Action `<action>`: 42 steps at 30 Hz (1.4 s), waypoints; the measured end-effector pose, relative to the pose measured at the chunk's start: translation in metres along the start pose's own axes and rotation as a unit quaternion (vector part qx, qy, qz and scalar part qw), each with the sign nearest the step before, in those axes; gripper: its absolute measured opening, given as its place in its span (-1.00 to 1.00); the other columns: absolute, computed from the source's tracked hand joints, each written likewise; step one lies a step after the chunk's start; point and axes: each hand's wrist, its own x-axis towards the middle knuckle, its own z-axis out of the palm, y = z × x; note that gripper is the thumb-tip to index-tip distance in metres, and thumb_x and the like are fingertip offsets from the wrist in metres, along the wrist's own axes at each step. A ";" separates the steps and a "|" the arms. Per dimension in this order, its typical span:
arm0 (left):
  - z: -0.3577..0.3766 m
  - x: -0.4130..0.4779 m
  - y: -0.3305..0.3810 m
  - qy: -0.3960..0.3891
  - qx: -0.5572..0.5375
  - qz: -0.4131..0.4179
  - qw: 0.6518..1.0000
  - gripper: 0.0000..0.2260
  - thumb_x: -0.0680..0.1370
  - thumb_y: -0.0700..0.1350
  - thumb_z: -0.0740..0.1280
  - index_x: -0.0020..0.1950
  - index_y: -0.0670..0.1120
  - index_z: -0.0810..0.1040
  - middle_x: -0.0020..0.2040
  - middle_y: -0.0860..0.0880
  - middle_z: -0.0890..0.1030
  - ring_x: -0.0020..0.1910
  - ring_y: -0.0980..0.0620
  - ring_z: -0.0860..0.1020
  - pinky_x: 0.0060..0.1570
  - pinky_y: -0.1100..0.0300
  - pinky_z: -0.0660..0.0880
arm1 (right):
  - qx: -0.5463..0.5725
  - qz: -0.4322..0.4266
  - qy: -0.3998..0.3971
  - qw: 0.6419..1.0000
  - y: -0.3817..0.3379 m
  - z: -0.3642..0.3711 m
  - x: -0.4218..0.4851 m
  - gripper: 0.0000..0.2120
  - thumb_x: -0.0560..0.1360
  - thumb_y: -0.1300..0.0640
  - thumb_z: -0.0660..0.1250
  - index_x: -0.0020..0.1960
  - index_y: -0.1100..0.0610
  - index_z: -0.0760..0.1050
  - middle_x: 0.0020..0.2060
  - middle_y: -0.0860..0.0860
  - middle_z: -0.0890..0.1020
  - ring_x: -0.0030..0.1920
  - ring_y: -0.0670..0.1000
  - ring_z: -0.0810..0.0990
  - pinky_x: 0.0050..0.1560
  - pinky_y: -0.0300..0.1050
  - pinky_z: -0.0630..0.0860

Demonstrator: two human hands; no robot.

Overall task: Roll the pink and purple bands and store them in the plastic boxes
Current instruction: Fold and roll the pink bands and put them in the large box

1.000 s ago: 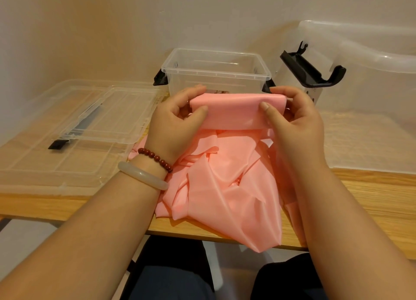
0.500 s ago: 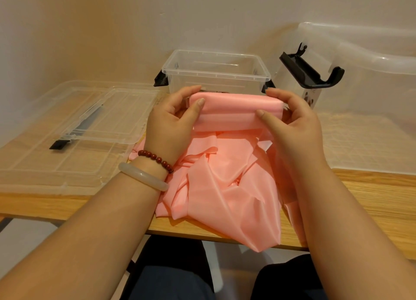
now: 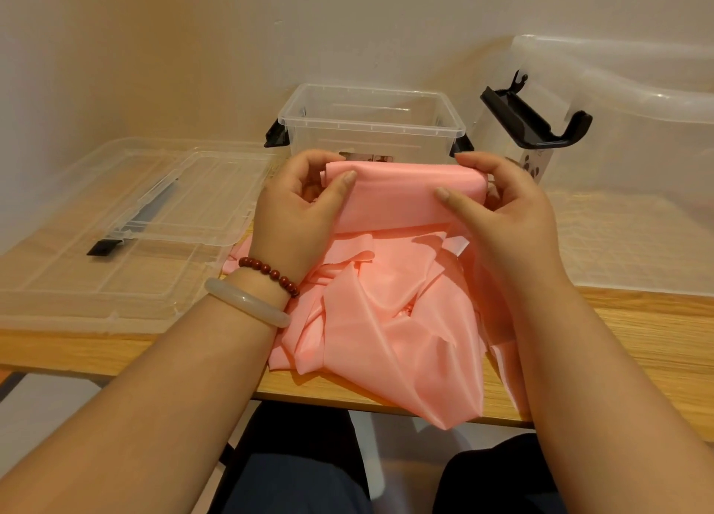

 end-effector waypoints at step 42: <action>0.004 0.000 -0.009 -0.057 0.022 -0.005 0.998 -0.51 0.49 -0.01 0.34 0.41 -0.07 0.43 -0.05 0.08 0.52 -0.05 0.19 0.51 0.06 0.31 0.50 | -0.076 -0.046 -0.061 0.994 -0.003 0.005 -0.003 -0.43 0.58 0.03 0.33 0.52 -0.10 0.19 0.42 -0.13 0.36 0.35 -0.26 0.34 0.34 -0.30 0.31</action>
